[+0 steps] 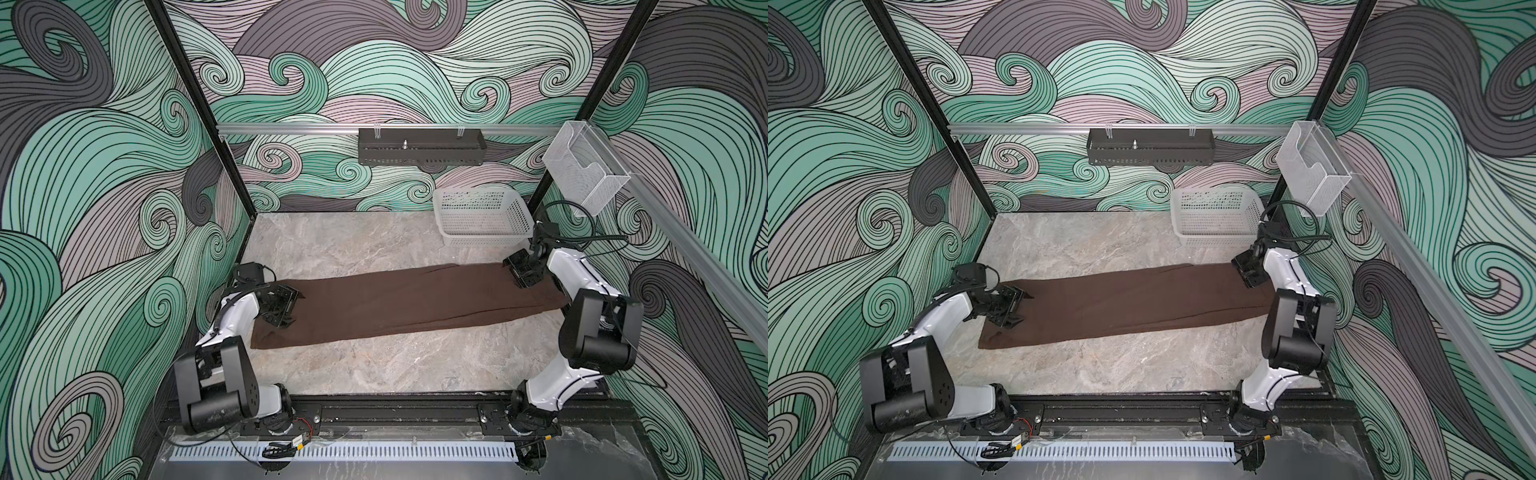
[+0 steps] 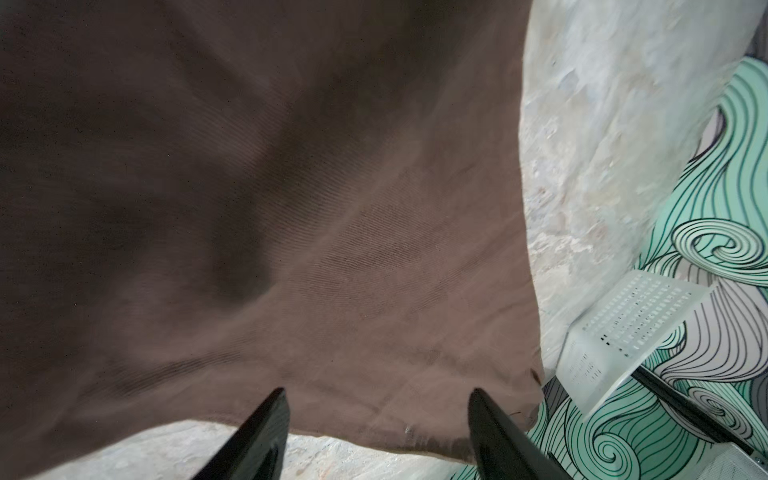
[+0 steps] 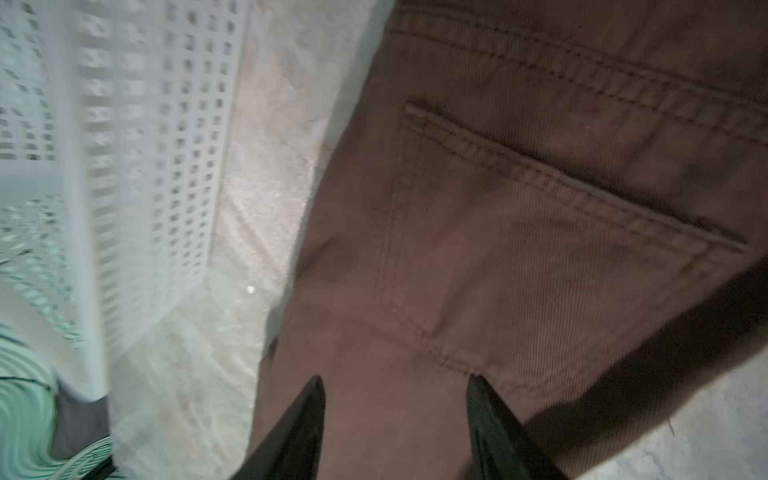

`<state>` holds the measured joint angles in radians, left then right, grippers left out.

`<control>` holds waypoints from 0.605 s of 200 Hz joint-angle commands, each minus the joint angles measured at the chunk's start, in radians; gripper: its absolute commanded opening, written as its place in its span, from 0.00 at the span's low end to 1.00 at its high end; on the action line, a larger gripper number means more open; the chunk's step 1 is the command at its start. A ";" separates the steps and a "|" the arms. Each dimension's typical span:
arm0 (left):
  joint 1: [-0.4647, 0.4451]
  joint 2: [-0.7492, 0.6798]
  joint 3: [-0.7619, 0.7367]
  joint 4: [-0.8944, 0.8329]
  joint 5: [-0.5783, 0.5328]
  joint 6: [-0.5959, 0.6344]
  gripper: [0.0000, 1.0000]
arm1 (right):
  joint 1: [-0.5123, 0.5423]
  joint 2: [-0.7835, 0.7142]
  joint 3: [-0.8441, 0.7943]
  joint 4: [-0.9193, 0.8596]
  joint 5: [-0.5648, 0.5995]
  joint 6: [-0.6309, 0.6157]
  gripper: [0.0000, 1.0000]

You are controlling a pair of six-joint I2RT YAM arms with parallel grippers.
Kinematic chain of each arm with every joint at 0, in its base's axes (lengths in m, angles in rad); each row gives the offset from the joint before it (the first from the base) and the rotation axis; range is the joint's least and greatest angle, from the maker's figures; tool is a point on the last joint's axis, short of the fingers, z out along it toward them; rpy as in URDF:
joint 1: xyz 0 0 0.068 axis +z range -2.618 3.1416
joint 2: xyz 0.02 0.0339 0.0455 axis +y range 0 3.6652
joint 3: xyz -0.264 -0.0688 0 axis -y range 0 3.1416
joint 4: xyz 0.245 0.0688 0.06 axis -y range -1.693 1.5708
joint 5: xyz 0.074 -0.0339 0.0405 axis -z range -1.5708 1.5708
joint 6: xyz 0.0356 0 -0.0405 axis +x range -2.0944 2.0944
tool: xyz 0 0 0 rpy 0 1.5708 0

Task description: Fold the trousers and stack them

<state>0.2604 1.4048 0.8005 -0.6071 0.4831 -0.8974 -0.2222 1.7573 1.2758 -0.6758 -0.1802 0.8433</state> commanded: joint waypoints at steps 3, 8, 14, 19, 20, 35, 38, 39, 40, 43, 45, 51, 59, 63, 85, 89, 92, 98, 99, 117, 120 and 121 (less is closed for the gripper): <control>-0.012 0.108 -0.023 0.052 0.000 0.002 0.67 | -0.028 0.052 -0.051 0.027 -0.028 -0.029 0.40; -0.012 0.130 -0.022 0.053 -0.008 0.008 0.65 | -0.034 0.059 -0.060 0.034 -0.029 -0.031 0.37; -0.012 0.153 -0.021 0.054 -0.026 0.018 0.64 | -0.041 0.067 -0.071 0.040 -0.030 -0.034 0.35; -0.012 0.173 -0.017 0.052 -0.042 0.023 0.63 | -0.045 0.072 -0.076 0.045 -0.027 -0.037 0.34; -0.012 0.176 -0.016 0.052 -0.044 0.025 0.63 | -0.046 0.073 -0.078 0.045 -0.026 -0.037 0.34; -0.010 0.247 0.022 0.036 -0.084 0.041 0.58 | -0.057 0.089 -0.090 0.044 -0.025 -0.051 0.31; -0.010 0.261 0.031 0.031 -0.093 0.045 0.57 | -0.058 0.090 -0.093 0.046 -0.023 -0.053 0.31; -0.009 0.266 0.036 0.031 -0.095 0.046 0.57 | -0.058 0.091 -0.094 0.045 -0.022 -0.053 0.30; -0.010 0.273 0.040 0.030 -0.098 0.046 0.56 | -0.058 0.091 -0.095 0.045 -0.022 -0.054 0.30; -0.010 0.286 0.050 0.027 -0.107 0.048 0.55 | -0.060 0.092 -0.099 0.046 -0.019 -0.055 0.30; -0.010 0.298 0.059 0.024 -0.110 0.049 0.55 | -0.060 0.093 -0.102 0.045 -0.017 -0.055 0.30; -0.011 0.329 0.092 0.016 -0.119 0.057 0.53 | -0.064 0.093 -0.113 0.049 -0.013 -0.054 0.30; -0.010 0.377 0.150 -0.015 -0.130 0.068 0.52 | -0.069 0.093 -0.130 0.059 -0.013 -0.047 0.30; -0.011 0.401 0.182 -0.032 -0.136 0.073 0.52 | -0.073 0.092 -0.141 0.065 -0.014 -0.042 0.30; -0.013 0.532 0.377 -0.114 -0.149 0.103 0.51 | -0.090 0.085 -0.189 0.078 0.002 0.000 0.30; -0.015 0.555 0.417 -0.133 -0.145 0.110 0.51 | -0.093 0.083 -0.198 0.082 0.000 0.008 0.31; -0.016 0.574 0.448 -0.147 -0.143 0.115 0.51 | -0.094 0.081 -0.204 0.085 0.001 0.014 0.31; -0.018 0.607 0.510 -0.179 -0.143 0.124 0.52 | -0.097 0.079 -0.214 0.089 0.000 0.025 0.31; -0.019 0.612 0.523 -0.182 -0.143 0.127 0.52 | -0.098 0.078 -0.217 0.089 0.000 0.026 0.31; -0.028 0.713 0.710 -0.262 -0.141 0.163 0.53 | -0.101 0.069 -0.241 0.089 0.000 0.053 0.33; -0.030 0.731 0.742 -0.281 -0.136 0.172 0.53 | -0.101 0.066 -0.246 0.089 -0.002 0.055 0.33; -0.031 0.737 0.756 -0.287 -0.134 0.174 0.53 | -0.101 0.066 -0.248 0.089 -0.002 0.057 0.33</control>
<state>0.2375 2.0163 1.3670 -0.7853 0.4557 -0.8124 -0.3092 1.8111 1.0920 -0.5518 -0.2302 0.8505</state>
